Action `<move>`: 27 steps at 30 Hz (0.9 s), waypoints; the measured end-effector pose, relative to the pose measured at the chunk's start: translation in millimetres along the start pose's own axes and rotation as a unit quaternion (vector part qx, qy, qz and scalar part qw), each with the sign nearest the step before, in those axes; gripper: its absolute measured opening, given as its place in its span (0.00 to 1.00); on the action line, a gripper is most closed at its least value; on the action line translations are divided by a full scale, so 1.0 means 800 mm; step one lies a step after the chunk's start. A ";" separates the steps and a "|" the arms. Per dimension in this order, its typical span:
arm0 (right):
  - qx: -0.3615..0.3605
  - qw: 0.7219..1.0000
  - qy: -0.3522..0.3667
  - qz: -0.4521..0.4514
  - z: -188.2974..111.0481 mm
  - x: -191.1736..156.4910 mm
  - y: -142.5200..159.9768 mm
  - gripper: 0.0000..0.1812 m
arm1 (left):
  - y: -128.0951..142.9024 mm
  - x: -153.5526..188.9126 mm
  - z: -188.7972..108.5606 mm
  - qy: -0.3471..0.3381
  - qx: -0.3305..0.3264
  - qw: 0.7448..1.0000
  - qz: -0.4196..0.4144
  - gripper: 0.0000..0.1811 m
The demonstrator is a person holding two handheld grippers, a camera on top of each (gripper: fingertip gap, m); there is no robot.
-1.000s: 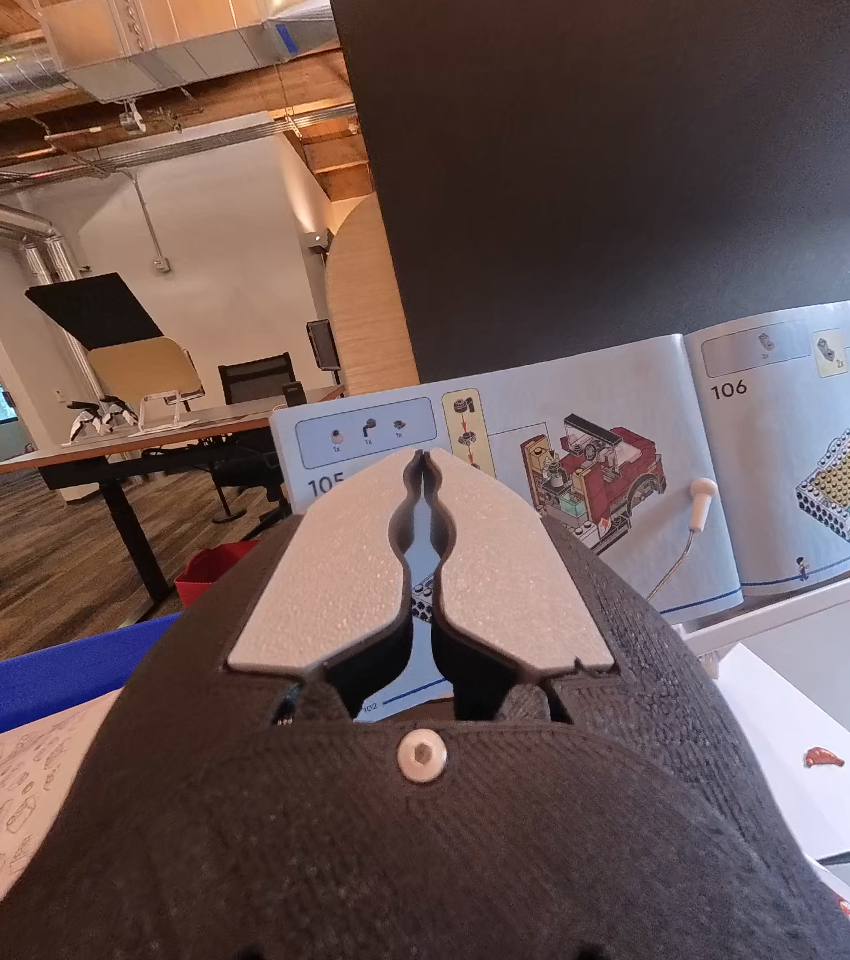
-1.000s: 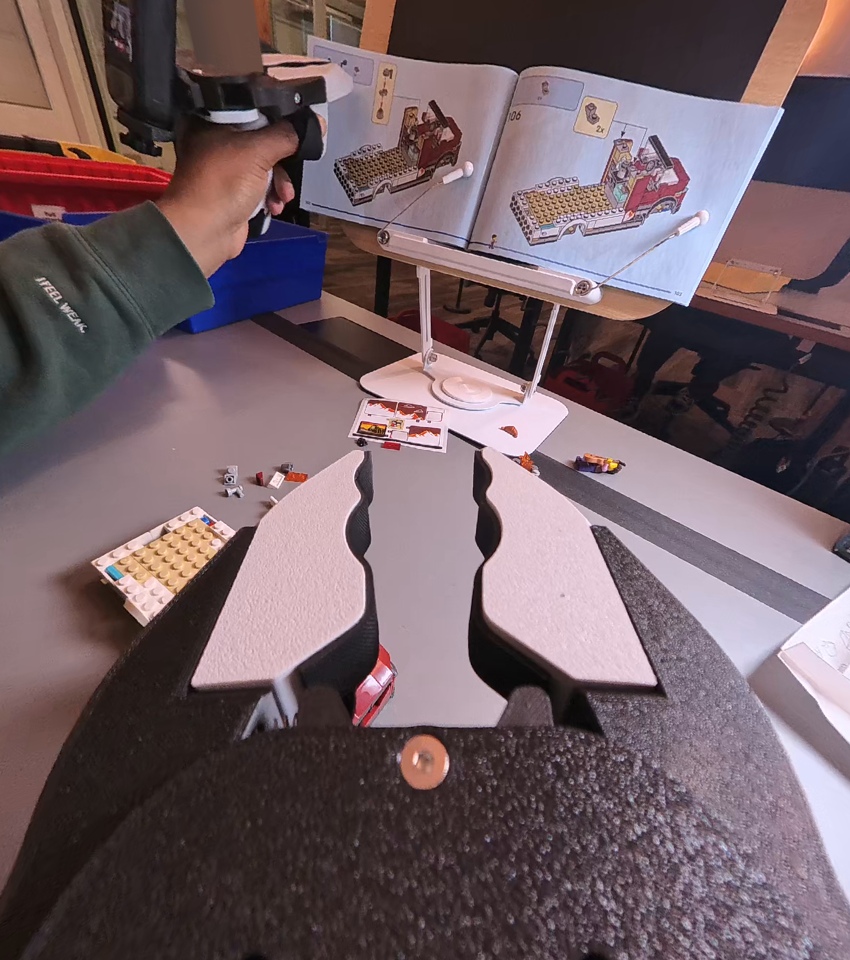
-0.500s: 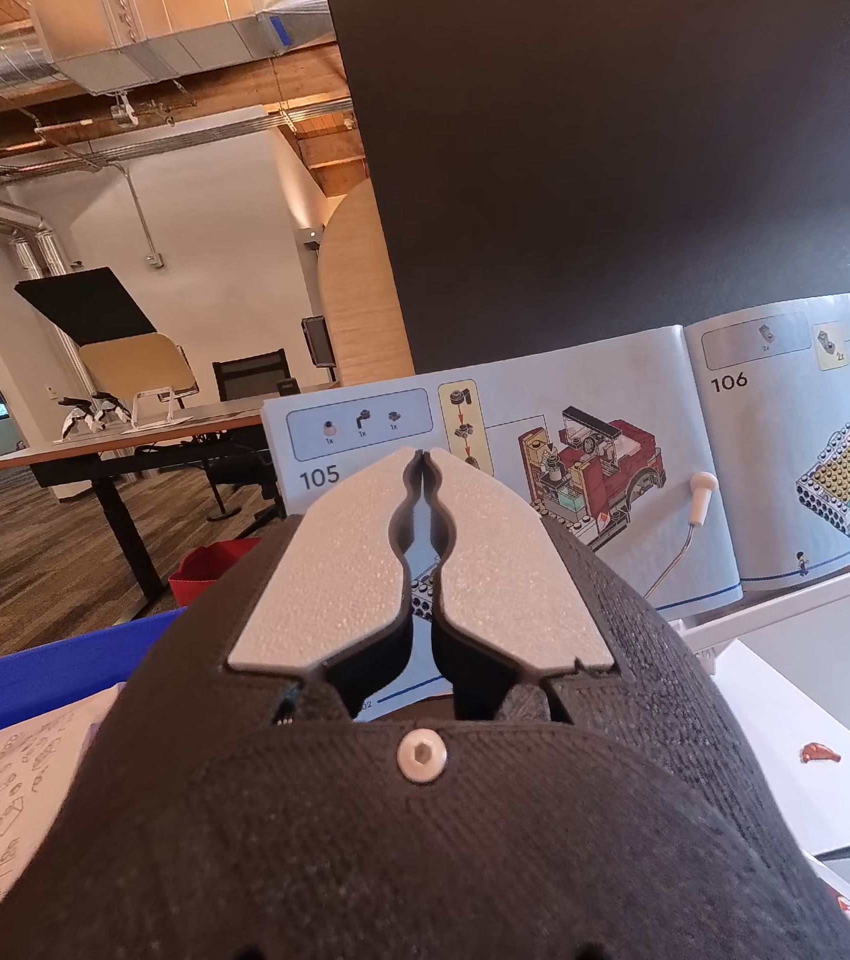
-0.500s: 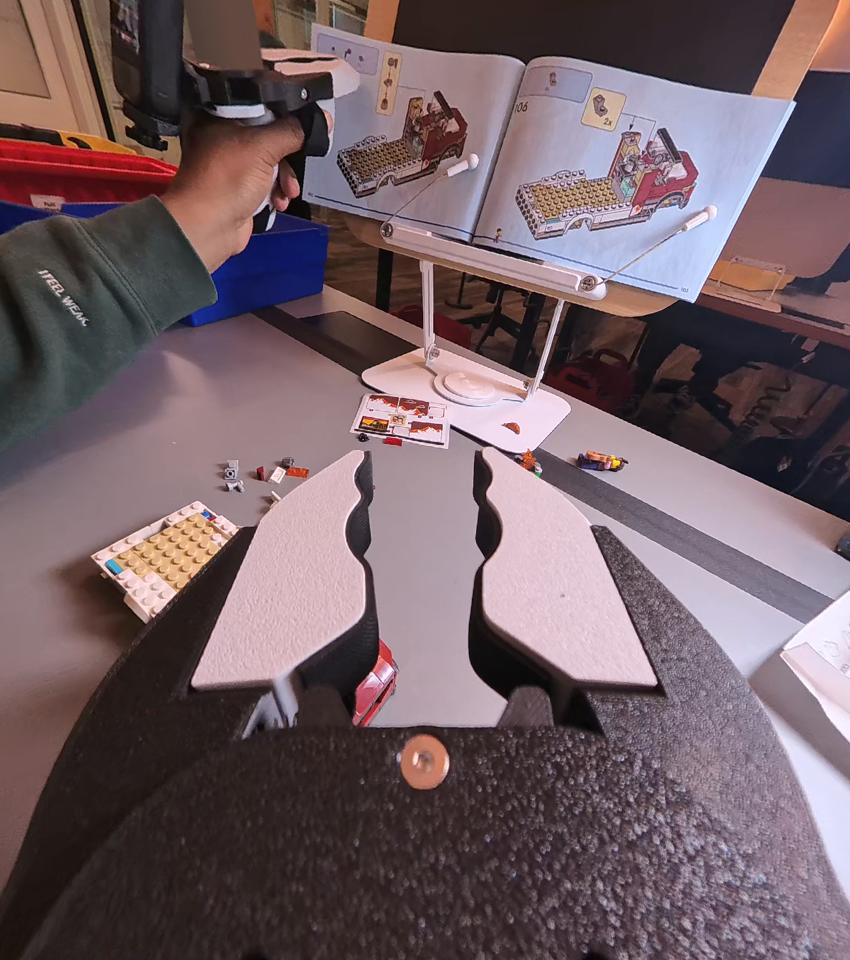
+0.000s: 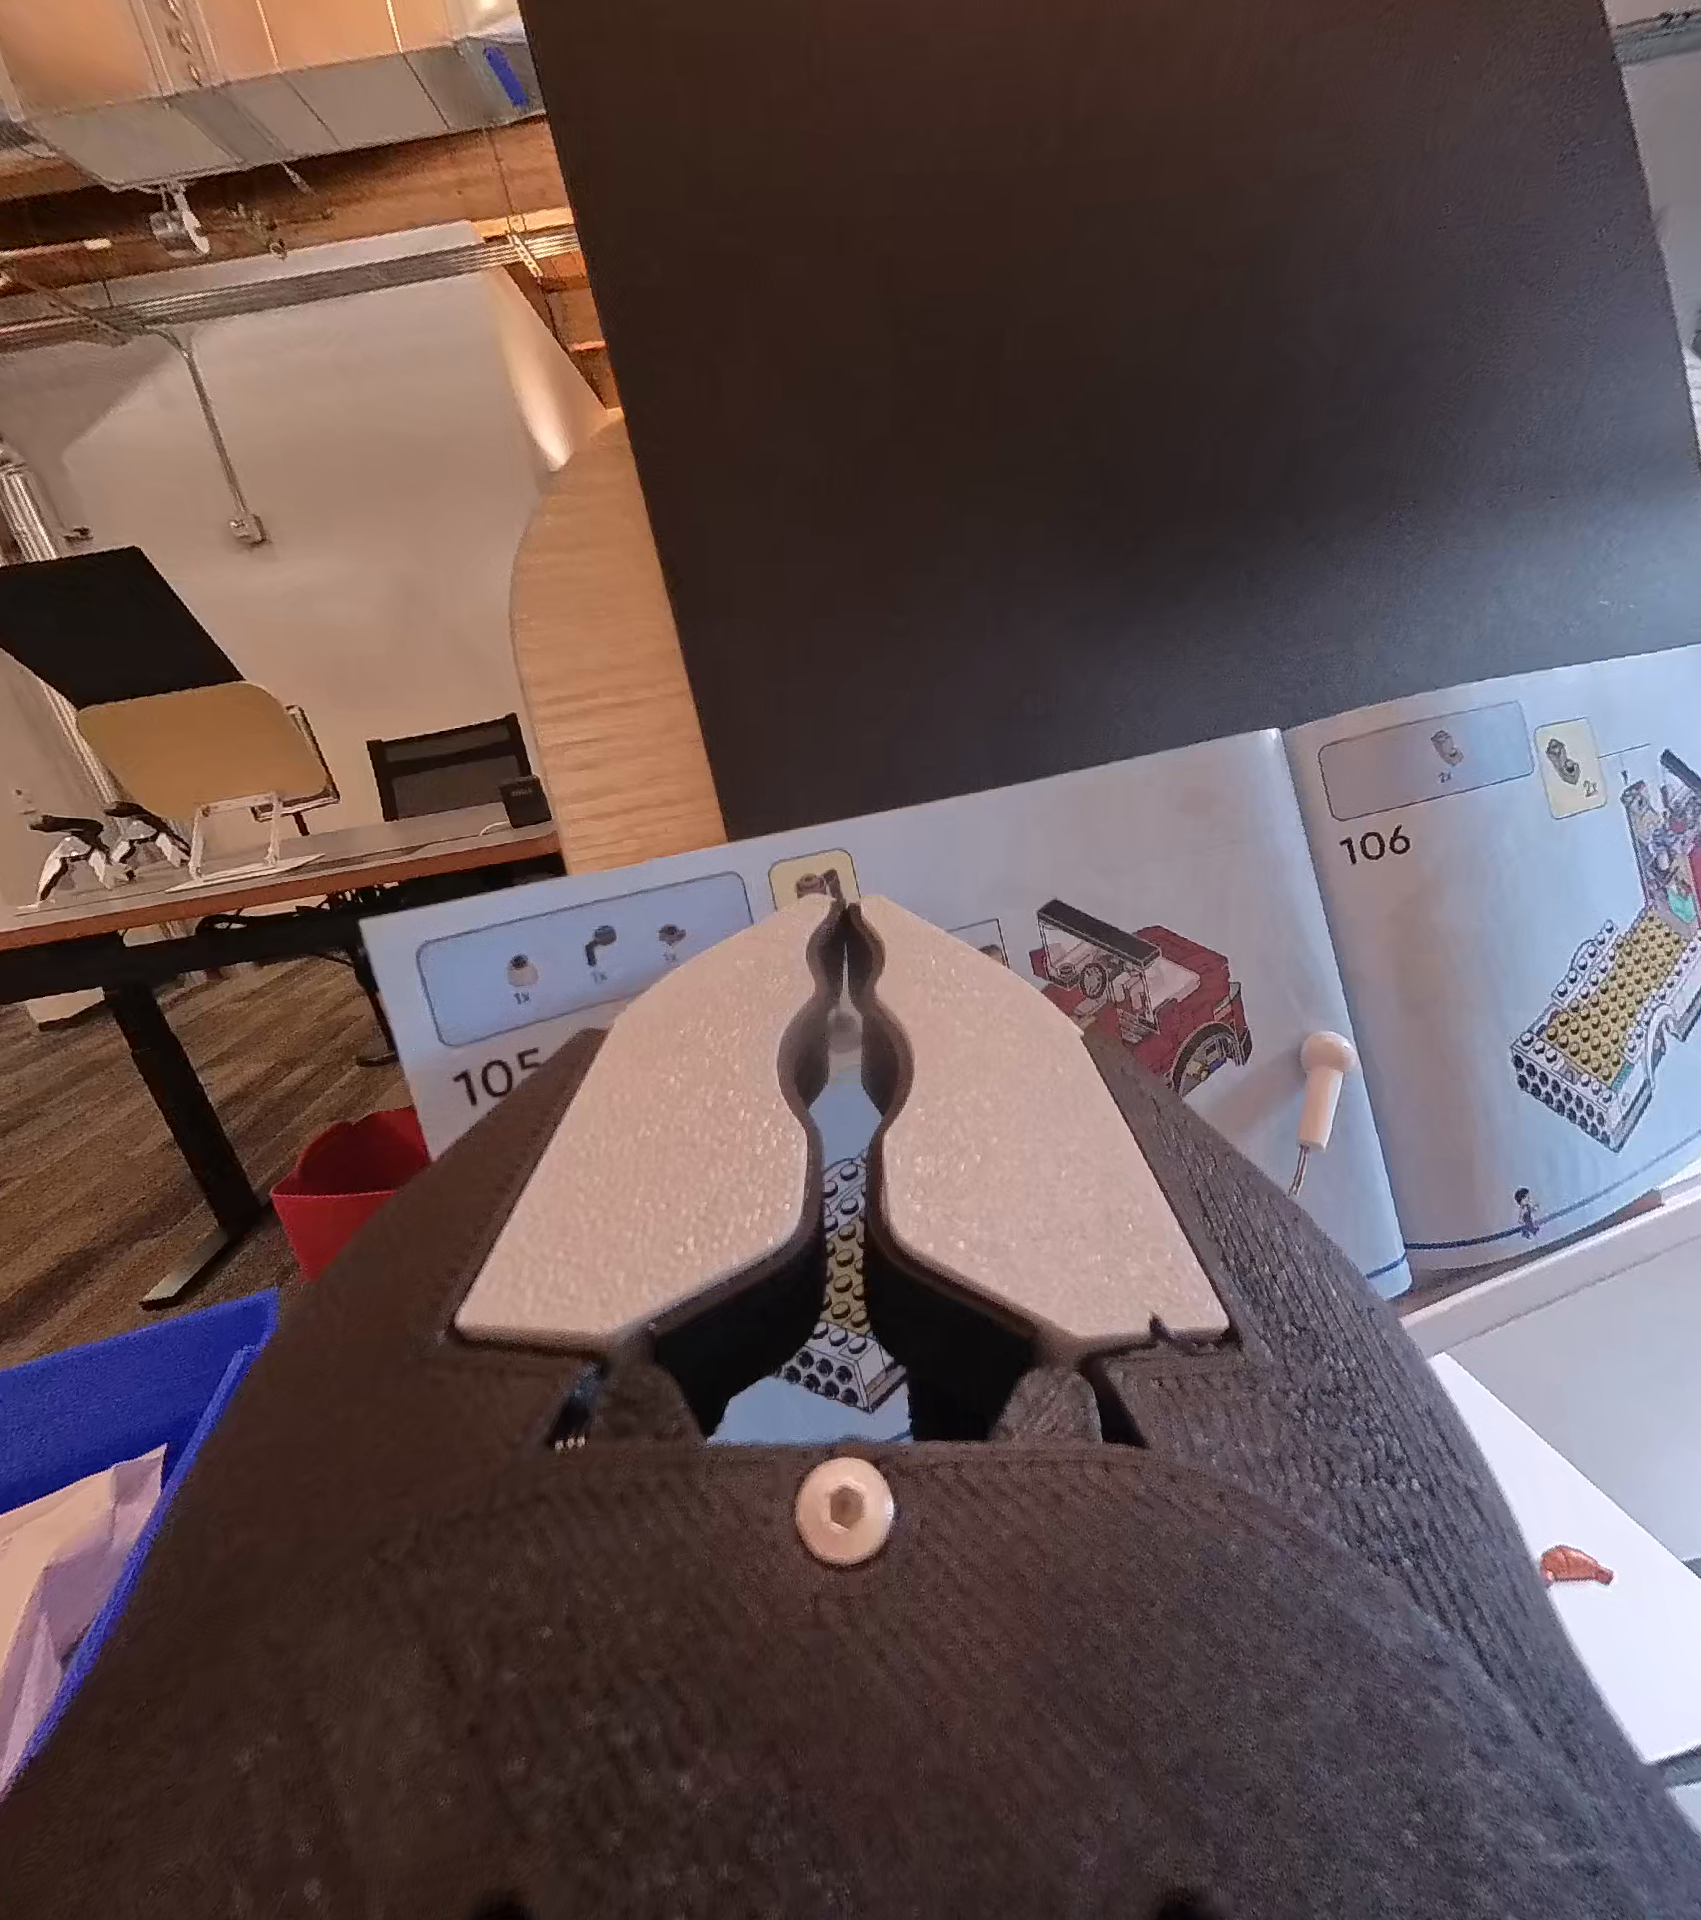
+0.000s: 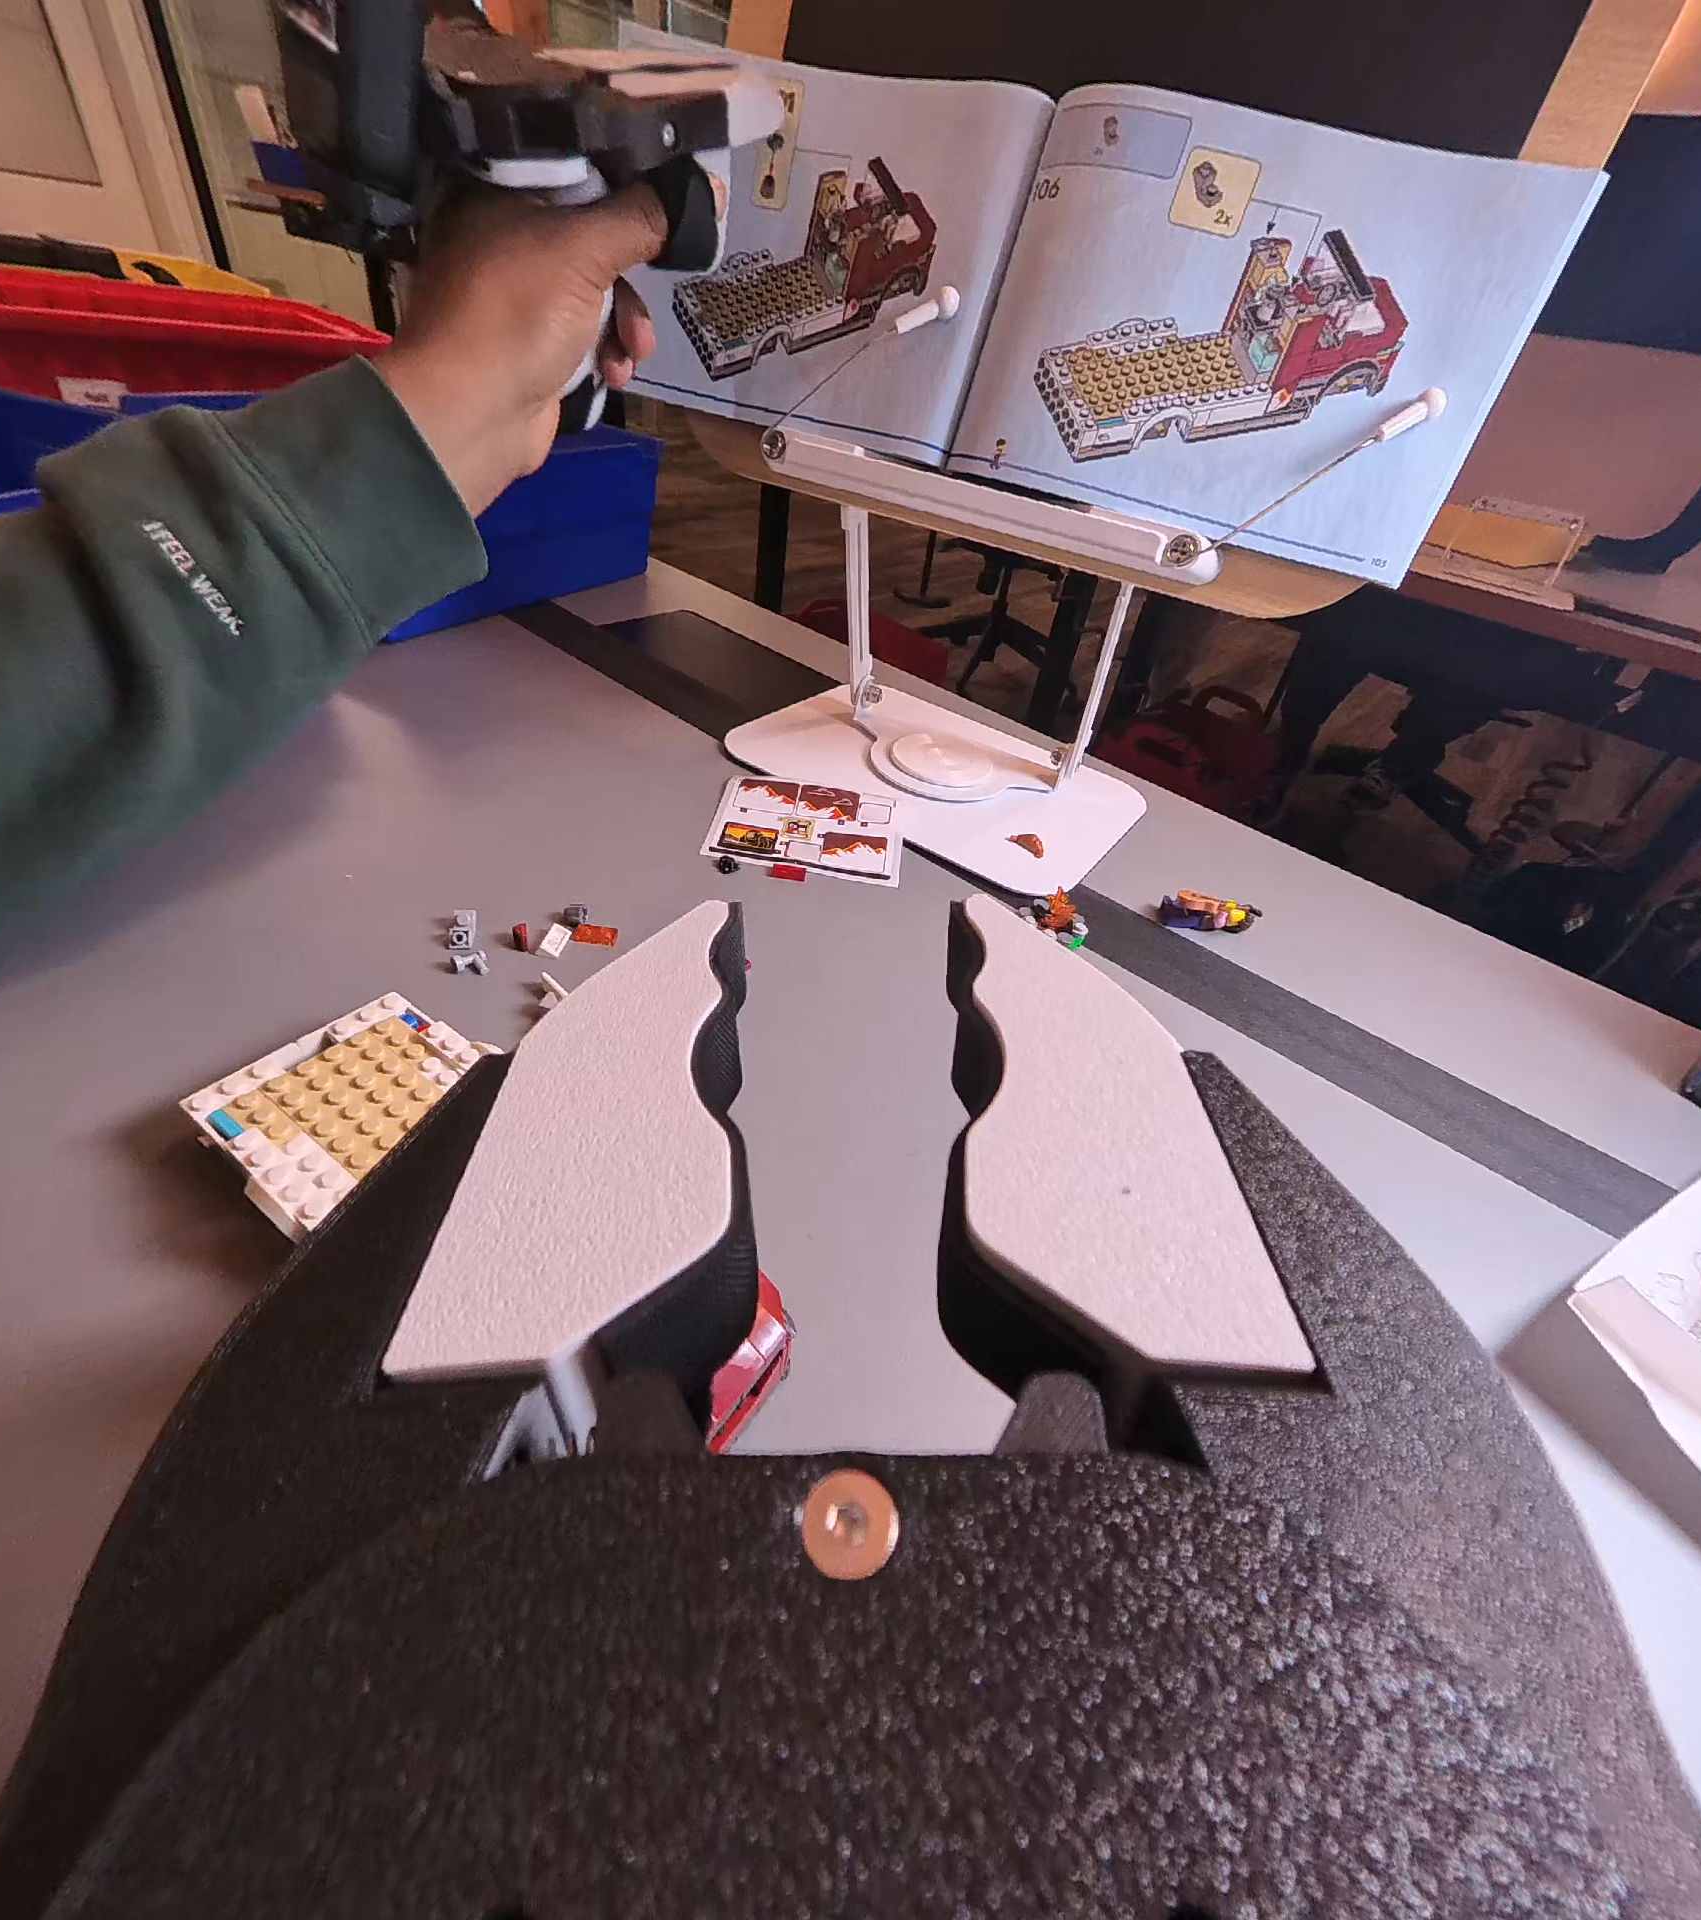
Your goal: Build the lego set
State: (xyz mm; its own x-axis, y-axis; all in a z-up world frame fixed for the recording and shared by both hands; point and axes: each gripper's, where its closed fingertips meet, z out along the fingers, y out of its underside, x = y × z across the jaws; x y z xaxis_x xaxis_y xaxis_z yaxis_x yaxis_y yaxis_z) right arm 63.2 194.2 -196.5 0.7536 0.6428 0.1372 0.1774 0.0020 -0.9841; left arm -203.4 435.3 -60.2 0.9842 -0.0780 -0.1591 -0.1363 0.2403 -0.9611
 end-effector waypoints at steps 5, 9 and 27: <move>0.003 1.000 0.003 -0.002 -0.002 0.001 -0.002 0.21 | 0.017 0.003 -0.005 -0.007 -0.018 1.000 -0.008 0.00; 0.003 1.000 0.004 -0.007 -0.002 0.000 -0.003 0.21 | 0.033 0.003 -0.005 -0.016 -0.038 0.999 -0.013 0.00; 0.000 1.000 0.004 -0.006 -0.001 -0.001 0.000 0.21 | 0.044 0.002 -0.010 -0.021 -0.059 0.998 -0.010 0.00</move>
State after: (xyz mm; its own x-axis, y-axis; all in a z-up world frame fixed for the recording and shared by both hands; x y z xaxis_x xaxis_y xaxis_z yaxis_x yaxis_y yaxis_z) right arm 63.2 193.4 -196.2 0.7563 0.6367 0.1505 0.1872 0.0099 -0.9823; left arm -207.2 435.5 -96.1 0.9903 -0.0409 -0.1326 -0.1267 0.1228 -0.9843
